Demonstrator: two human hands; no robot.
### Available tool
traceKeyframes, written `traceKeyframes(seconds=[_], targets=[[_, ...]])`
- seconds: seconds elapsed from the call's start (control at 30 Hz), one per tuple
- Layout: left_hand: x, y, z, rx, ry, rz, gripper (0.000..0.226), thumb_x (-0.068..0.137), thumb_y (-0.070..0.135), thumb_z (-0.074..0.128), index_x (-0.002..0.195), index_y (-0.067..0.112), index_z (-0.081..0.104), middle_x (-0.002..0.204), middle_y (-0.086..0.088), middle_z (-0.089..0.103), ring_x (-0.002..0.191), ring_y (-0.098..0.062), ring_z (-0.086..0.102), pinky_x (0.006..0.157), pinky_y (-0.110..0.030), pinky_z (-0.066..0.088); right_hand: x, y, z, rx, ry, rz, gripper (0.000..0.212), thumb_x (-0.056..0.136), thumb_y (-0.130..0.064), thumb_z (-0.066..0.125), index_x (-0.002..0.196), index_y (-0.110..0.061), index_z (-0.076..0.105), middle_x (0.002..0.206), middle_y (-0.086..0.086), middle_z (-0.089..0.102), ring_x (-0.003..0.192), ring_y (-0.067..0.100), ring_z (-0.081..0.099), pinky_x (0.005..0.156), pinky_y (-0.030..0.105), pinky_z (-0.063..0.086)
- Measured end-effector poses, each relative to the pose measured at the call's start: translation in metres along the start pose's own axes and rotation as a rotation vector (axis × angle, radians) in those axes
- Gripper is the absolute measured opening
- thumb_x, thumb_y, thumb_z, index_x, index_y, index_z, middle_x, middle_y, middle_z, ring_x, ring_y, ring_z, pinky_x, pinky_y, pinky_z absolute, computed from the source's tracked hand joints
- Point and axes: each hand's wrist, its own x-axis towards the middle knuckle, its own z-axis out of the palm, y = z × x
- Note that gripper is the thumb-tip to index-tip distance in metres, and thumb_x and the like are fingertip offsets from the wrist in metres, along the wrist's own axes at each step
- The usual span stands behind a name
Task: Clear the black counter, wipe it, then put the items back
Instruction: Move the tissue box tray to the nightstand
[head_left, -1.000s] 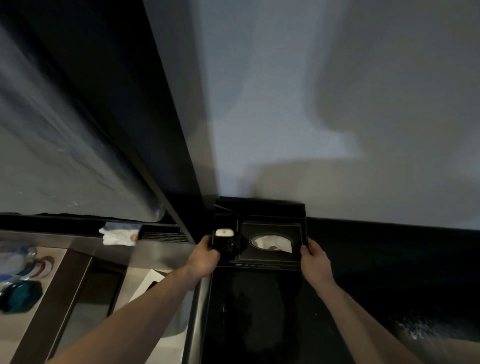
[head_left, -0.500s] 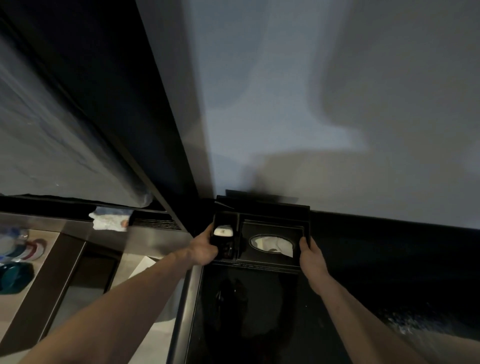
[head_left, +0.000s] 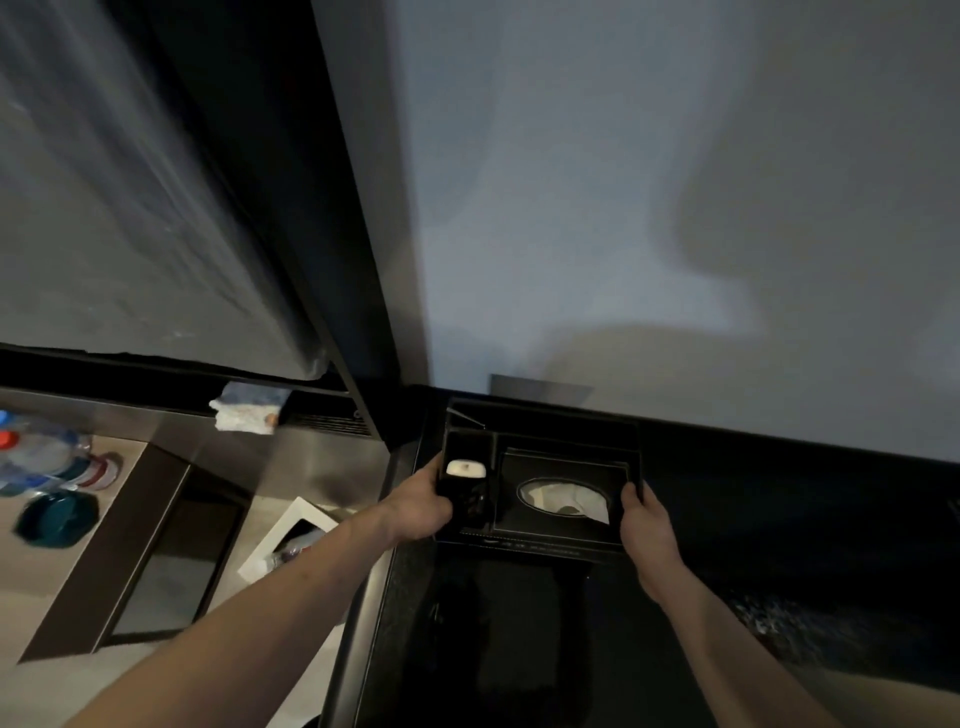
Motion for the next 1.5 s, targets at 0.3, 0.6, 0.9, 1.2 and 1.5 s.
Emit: traceKeyframes(seconds=[0.3,0.6,0.9,1.2,1.5], targets=[[-0.076,0.004,0.009,0.008,0.078,0.007,0.063,0.081,-0.007,0.056,0.130,0.032,0.052,0.101,0.003,0.070,0.094,-0.009,0.066,0.074,-0.021,0.057,-0.048,-0.003,-0.016,-0.059,-0.048,-0.130,0.047,0.110,-0.043,0.038,0.156,-0.033,0.043,0.145,0.001,0.058,0.130,0.027,0.056,0.113,0.049,0.045],[-0.178,-0.048,-0.014,-0.067,0.087,0.006,0.057,0.080,-0.006,0.052,0.129,0.024,0.055,0.095,0.001,0.070,0.079,-0.001,0.069,0.067,-0.020,0.055,-0.129,0.021,0.014,-0.104,-0.125,-0.176,0.049,0.109,-0.048,0.036,0.156,-0.037,0.042,0.150,0.000,0.055,0.134,0.024,0.053,0.115,0.051,0.043],[-0.287,-0.158,-0.095,-0.140,0.167,-0.014,0.062,0.089,-0.013,0.049,0.123,0.039,0.051,0.114,0.000,0.066,0.109,-0.017,0.062,0.090,-0.034,0.057,-0.230,0.054,0.124,-0.226,-0.205,-0.293,0.046,0.109,-0.050,0.035,0.152,-0.039,0.046,0.152,-0.007,0.054,0.140,0.019,0.049,0.119,0.050,0.039],[-0.407,-0.307,-0.198,-0.192,0.352,-0.011,0.083,0.076,0.006,0.063,0.139,0.056,0.046,0.120,0.013,0.071,0.111,-0.014,0.067,0.089,-0.034,0.058,-0.352,0.093,0.281,-0.305,-0.231,-0.405,0.046,0.110,-0.042,0.039,0.153,-0.028,0.049,0.150,-0.007,0.053,0.142,0.020,0.047,0.120,0.039,0.035],[-0.468,-0.405,-0.267,-0.314,0.519,-0.032,0.082,0.065,0.013,0.067,0.133,0.056,0.055,0.122,0.018,0.071,0.113,-0.014,0.068,0.097,-0.047,0.058,-0.417,0.095,0.399,-0.432,-0.332,-0.521,0.046,0.111,-0.040,0.039,0.153,-0.023,0.050,0.153,-0.001,0.054,0.143,0.026,0.047,0.121,0.043,0.034]])
